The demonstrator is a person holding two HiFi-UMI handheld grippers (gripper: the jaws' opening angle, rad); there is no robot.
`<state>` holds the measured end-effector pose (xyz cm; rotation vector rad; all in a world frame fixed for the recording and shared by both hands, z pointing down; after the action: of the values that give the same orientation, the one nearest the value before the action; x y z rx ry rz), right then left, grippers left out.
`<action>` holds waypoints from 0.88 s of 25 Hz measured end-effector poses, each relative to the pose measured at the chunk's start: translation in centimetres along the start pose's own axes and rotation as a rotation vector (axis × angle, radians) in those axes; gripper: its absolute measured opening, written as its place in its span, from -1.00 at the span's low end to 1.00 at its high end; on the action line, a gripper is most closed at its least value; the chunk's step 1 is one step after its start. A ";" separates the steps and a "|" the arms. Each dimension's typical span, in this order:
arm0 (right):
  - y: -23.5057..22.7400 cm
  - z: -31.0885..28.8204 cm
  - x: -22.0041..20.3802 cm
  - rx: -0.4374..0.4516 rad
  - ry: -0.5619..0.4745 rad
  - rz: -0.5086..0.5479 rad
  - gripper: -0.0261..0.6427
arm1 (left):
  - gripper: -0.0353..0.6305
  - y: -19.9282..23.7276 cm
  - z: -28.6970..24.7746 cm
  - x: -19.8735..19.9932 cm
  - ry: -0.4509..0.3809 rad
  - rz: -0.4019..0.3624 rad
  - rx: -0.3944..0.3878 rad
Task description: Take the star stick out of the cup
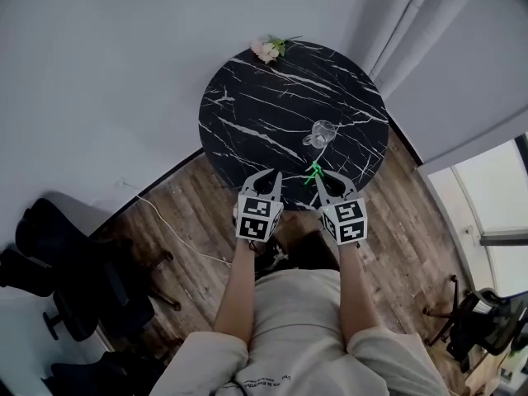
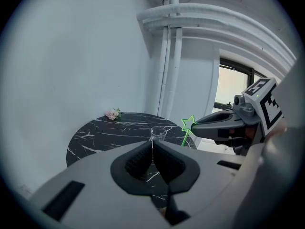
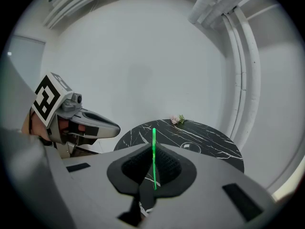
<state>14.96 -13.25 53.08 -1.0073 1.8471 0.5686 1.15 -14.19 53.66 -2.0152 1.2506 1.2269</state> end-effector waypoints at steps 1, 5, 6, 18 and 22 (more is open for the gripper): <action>0.1 0.0 0.1 0.004 -0.002 0.002 -0.79 | -0.82 0.1 0.1 0.1 -0.001 -0.001 0.004; -0.2 0.1 0.4 0.030 -0.008 0.004 -0.79 | -0.82 -0.3 0.3 0.4 -0.006 0.003 0.026; -0.3 0.2 0.4 0.036 -0.010 0.004 -0.79 | -0.82 -0.5 0.3 0.5 -0.008 0.006 0.033; -0.9 2.7 -0.4 0.085 -0.019 -0.021 -0.79 | -0.82 -3.4 2.4 -0.1 -0.007 0.066 0.092; -1.4 3.0 -0.5 0.092 -0.018 -0.015 -0.79 | -0.82 -3.6 2.8 -0.2 -0.010 0.072 0.115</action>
<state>17.71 -11.65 52.19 -0.9510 1.8311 0.4778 3.03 -10.23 52.24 -1.8952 1.3680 1.1684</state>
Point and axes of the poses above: the fingertips, and each gripper's own axes: z backward along the fingers, y to its left, x out of its top, the point moved 4 cm from there along z, backward along the fingers, and after that the axes turned 4 degrees about x, right-handed, at the moved point
